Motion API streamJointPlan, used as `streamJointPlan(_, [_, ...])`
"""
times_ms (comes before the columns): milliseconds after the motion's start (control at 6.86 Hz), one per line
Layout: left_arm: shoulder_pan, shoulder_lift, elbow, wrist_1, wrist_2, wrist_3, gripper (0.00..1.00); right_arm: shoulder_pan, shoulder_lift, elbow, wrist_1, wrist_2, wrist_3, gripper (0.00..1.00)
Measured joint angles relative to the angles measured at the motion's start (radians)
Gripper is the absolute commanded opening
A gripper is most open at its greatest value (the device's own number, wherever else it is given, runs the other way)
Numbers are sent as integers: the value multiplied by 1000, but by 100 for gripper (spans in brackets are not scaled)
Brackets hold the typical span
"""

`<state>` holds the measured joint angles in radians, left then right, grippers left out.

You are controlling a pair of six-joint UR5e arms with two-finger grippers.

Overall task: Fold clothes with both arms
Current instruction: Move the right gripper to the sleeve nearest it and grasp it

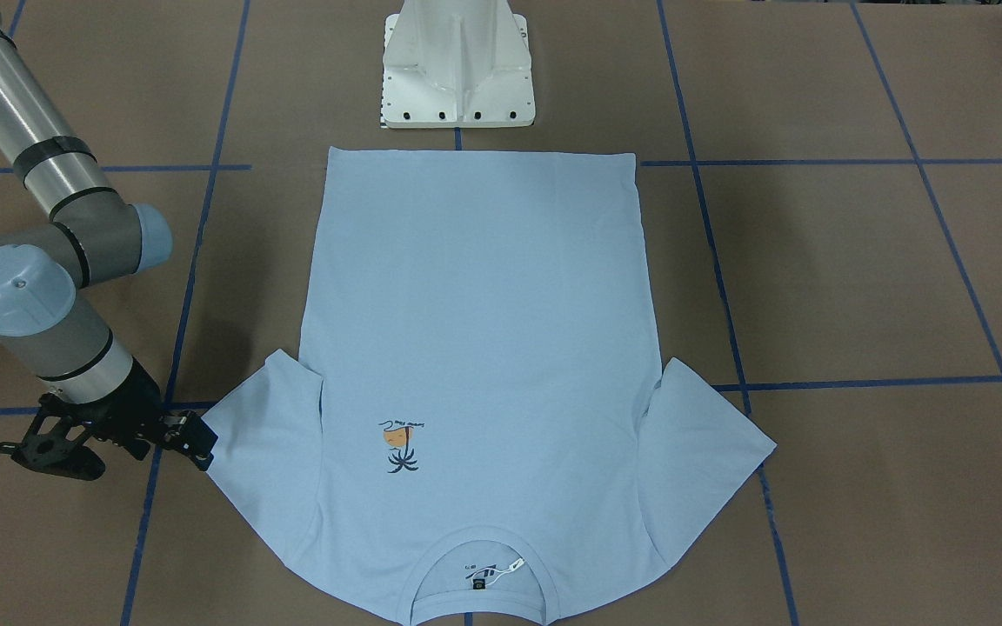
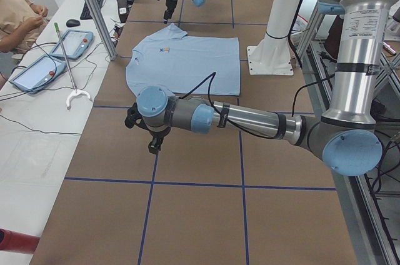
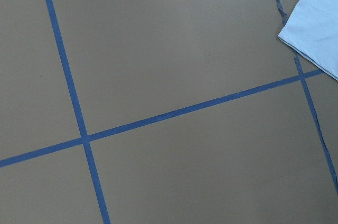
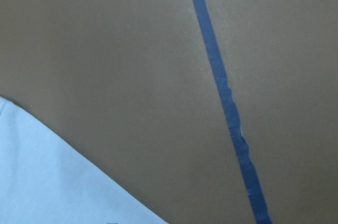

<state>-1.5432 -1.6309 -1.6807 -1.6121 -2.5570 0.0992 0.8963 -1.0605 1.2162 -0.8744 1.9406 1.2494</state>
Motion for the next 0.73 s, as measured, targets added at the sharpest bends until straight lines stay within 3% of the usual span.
streamJointPlan(146, [0,0,0,0,-1,0,100,-6,0,-7,8,-10,15,77])
streamJointPlan(728, [0,0,1,0,-2,-1,100,-13,-31,21,14,5,31,77])
